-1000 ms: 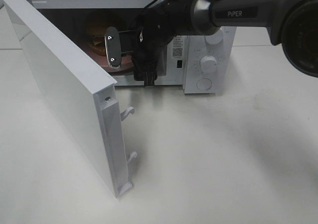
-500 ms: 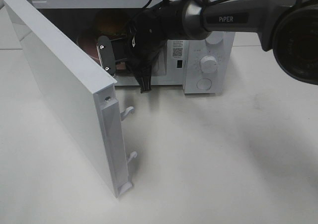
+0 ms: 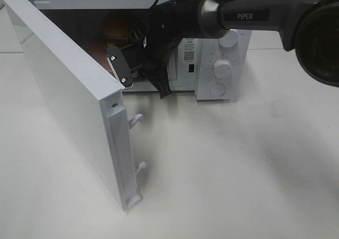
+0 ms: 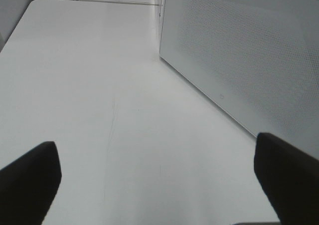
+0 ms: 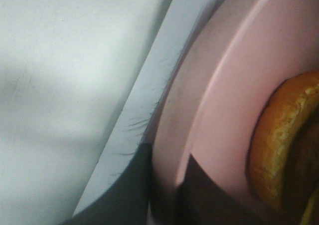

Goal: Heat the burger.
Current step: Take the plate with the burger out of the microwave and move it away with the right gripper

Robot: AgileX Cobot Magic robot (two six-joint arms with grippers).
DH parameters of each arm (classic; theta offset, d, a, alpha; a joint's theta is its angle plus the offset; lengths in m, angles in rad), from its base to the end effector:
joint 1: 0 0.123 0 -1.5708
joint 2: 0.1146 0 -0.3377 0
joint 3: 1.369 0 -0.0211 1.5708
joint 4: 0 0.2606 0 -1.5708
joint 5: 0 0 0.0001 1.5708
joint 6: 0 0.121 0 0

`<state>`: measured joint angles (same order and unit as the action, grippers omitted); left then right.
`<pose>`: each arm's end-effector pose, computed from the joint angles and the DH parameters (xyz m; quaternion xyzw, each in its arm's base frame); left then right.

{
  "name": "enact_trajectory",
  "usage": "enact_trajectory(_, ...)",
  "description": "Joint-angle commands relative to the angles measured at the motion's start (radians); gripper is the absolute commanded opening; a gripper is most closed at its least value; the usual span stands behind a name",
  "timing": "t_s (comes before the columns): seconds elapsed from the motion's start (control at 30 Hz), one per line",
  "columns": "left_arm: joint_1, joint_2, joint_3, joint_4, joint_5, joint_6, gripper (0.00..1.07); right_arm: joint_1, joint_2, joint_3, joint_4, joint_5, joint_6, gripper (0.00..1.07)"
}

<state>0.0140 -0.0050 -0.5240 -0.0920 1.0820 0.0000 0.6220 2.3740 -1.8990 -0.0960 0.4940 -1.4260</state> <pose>-0.0273 -0.0102 0.2737 -0.0030 0.8503 -0.0422 0.5246 0.4863 0.3419 0.1559 -0.8198 0.4614 -0.1648 0.2965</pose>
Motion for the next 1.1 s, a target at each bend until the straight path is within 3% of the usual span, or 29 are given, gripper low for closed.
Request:
enact_trajectory(0.03, 0.002, -0.004, 0.004, -0.001, -0.012, -0.006, 1.00, -0.001, -0.015, 0.000, 0.016, 0.053, -0.022, 0.00)
enact_trajectory(0.17, 0.002, -0.004, 0.004, -0.001, -0.012, -0.006, 1.00, -0.001, -0.044, 0.025, 0.003, 0.041, -0.044, 0.00)
enact_trajectory(0.47, 0.002, -0.004, 0.004, -0.001, -0.012, -0.006, 1.00, -0.001, -0.157, 0.212, 0.021, -0.064, -0.182, 0.00)
enact_trajectory(0.67, 0.002, -0.004, 0.004, -0.001, -0.012, -0.006, 1.00, -0.001, -0.209, 0.273, 0.077, -0.084, -0.264, 0.00)
enact_trajectory(1.1, 0.002, -0.004, 0.004, -0.001, -0.012, -0.006, 1.00, -0.001, -0.304, 0.416, 0.076, -0.136, -0.335, 0.00)
